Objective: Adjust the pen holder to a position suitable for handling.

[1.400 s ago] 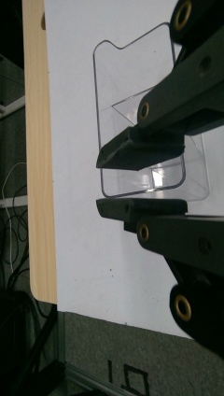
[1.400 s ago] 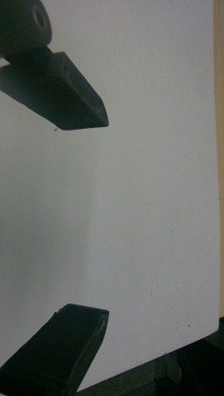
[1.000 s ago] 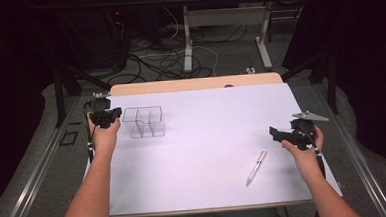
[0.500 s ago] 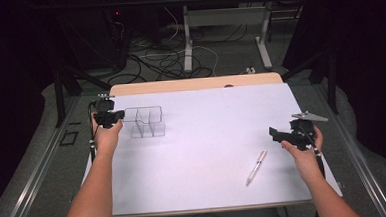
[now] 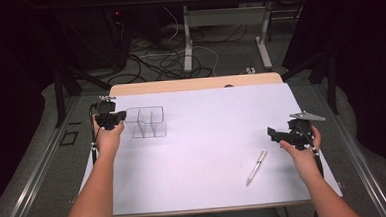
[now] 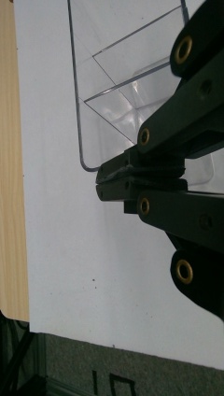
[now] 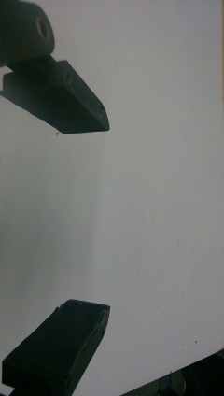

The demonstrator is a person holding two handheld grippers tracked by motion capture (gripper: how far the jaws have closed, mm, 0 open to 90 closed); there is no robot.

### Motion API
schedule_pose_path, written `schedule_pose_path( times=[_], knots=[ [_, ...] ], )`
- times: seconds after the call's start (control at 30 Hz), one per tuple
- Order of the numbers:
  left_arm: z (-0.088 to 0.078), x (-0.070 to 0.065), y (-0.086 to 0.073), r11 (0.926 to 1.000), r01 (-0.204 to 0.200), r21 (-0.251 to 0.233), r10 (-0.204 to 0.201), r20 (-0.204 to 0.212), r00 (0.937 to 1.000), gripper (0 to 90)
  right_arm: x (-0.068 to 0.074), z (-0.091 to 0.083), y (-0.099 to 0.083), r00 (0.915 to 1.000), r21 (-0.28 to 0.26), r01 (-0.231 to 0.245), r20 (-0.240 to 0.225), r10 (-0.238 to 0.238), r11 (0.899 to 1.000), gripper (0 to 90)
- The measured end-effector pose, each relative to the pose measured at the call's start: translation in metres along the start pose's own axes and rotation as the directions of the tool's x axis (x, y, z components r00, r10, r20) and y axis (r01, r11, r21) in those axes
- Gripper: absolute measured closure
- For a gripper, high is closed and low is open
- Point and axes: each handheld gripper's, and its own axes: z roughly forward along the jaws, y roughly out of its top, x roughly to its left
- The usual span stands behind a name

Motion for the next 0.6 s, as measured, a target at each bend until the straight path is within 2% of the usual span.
schedule_pose_path(
  times=[0.23, 0.47, 0.6],
  knots=[
    [0.001, -0.016, -0.003, 0.9999, 0.0, -0.015, 0.0, 0.016, 0.9999, 90.0, 0.001, 0.001, 0.0, 1.0, 0.0, 0.002, -0.002, -0.002, 1.0, 10.0],
    [0.001, -0.033, -0.006, 0.9993, 0.033, -0.018, -0.033, 0.033, 0.9989, 90.0, 0.001, 0.001, -0.001, 1.0, 0.003, 0.005, -0.002, -0.005, 1.0, 10.5],
    [0.001, -0.043, -0.007, 0.9992, 0.037, -0.016, -0.037, 0.043, 0.9984, 90.0, 0.0, 0.001, -0.001, 1.0, 0.004, 0.006, -0.003, -0.006, 1.0, 10.6]
  ],
)
